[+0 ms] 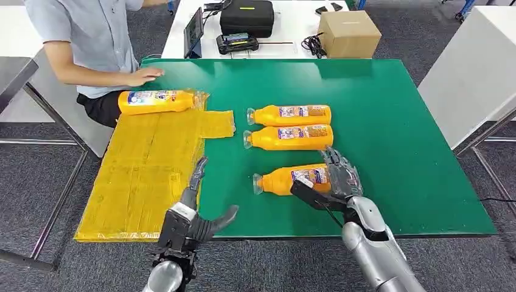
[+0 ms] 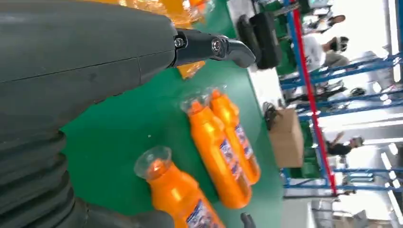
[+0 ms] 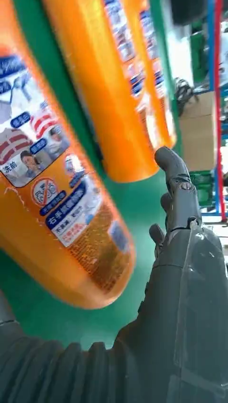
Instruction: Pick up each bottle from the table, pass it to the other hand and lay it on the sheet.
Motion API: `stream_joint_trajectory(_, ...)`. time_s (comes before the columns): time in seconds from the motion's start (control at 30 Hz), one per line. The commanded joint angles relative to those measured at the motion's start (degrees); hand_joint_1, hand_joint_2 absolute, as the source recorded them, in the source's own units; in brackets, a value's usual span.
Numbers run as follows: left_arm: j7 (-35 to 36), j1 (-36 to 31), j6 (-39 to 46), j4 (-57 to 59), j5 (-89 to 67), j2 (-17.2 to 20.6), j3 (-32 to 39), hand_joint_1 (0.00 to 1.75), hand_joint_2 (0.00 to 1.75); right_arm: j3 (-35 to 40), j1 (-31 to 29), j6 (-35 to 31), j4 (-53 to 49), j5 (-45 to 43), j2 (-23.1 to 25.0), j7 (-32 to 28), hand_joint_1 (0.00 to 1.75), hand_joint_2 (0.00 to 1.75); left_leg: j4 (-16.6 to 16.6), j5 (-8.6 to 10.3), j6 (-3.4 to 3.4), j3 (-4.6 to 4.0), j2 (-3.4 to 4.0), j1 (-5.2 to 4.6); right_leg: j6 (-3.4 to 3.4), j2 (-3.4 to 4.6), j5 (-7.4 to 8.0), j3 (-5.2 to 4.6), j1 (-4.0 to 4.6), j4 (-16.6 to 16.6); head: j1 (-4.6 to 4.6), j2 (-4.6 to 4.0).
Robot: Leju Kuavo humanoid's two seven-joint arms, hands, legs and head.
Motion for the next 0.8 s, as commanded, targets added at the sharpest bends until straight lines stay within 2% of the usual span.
stream_joint_trajectory(0.03, 1.2, -2.2, -0.2, 5.8, -0.5, 1.2, -1.3, 0.0, 1.75, 2.0, -2.0, 1.3, 7.1, -0.8, -0.9, 0.0, 0.0, 1.75, 0.0, -0.08, -0.13, 0.22, 0.07, 0.07, -0.16, 0.03, -0.06, 0.23, 0.08, -0.1, -0.02, 0.0)
stream_joint_trajectory(0.23, 1.6, -2.6, -1.0, 6.1, -0.6, 1.3, -1.3, 0.0, 1.75, 4.4, -4.0, 4.5, 10.5, 0.0, -2.6, 0.8, 0.0, 1.75, 0.0, -0.08, -0.15, 0.24, 0.1, 0.11, -0.17, 0.05, -0.03, 0.25, 0.13, -0.1, -0.02, 0.0)
stream_joint_trajectory(0.6, 1.6, -2.8, -1.4, 6.3, -0.5, 1.3, -1.5, 0.0, 1.75, 5.3, -4.3, 5.2, 10.7, -0.1, -3.0, 0.8, 0.0, 1.75, 0.0, -0.02, -0.08, 0.18, 0.01, 0.04, -0.09, -0.02, -0.02, 0.18, 0.04, -0.1, 0.0, 0.0)
stream_joint_trajectory(0.7, 1.8, -3.2, -1.4, 7.2, -0.6, 1.1, -1.8, 0.0, 1.75, 7.5, -5.5, 7.5, 12.8, 0.4, -4.4, 1.6, 0.0, 1.75, 0.0, -0.05, -0.14, 0.26, 0.03, 0.1, -0.17, -0.02, -0.04, 0.27, 0.11, -0.1, 0.0, 0.0)
stream_joint_trajectory(0.8, 1.5, -3.7, -1.4, 7.9, -0.7, 0.9, -2.4, 0.0, 1.75, 8.9, -7.5, 6.9, 16.0, 1.9, -4.7, 2.3, 0.0, 1.75, 0.0, -0.05, -0.14, 0.32, 0.03, 0.1, -0.18, -0.03, -0.03, 0.33, 0.12, -0.1, 0.0, 0.0)
